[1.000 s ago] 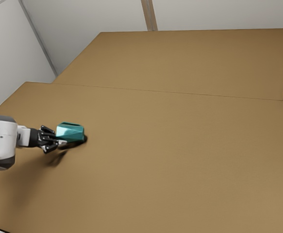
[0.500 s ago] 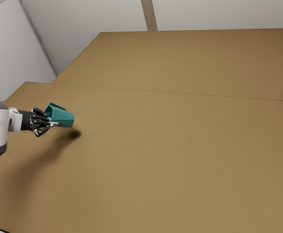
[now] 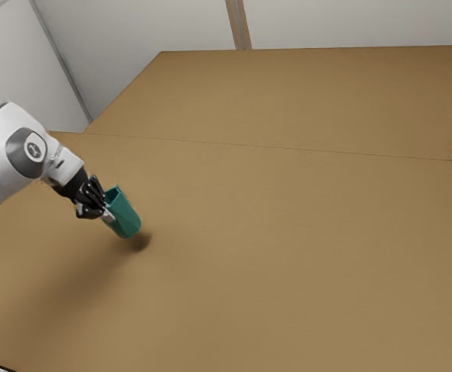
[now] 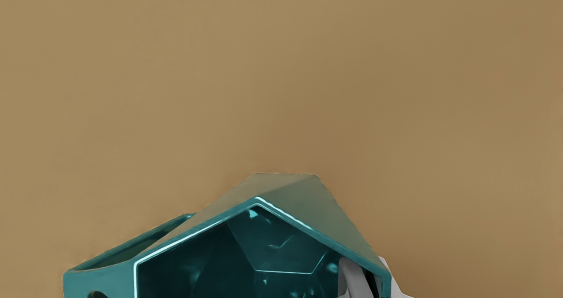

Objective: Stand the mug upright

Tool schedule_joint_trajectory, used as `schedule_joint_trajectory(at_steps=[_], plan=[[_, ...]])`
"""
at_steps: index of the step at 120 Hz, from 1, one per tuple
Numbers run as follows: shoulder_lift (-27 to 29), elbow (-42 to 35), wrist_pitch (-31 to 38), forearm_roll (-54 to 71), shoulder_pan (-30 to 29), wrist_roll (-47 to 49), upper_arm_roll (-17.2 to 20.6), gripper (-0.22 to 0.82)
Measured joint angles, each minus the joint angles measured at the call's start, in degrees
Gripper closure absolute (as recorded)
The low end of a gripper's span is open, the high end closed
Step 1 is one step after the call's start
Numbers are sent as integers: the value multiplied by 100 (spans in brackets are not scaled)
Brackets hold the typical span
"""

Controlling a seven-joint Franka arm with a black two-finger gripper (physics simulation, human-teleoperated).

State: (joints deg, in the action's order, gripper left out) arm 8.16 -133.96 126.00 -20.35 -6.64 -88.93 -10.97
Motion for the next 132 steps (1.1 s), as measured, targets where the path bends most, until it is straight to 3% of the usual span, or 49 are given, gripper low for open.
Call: schedule_joint_trajectory(at_steps=[35,54,86,132], plan=[[185,-473,404,220,295,2480,-104,79],[21,-343,529,213,648,3407,-416,79],[-532,262,539,234,979,4514,-459,79],[-830,904,-499,217,1341,5947,-390,79]])
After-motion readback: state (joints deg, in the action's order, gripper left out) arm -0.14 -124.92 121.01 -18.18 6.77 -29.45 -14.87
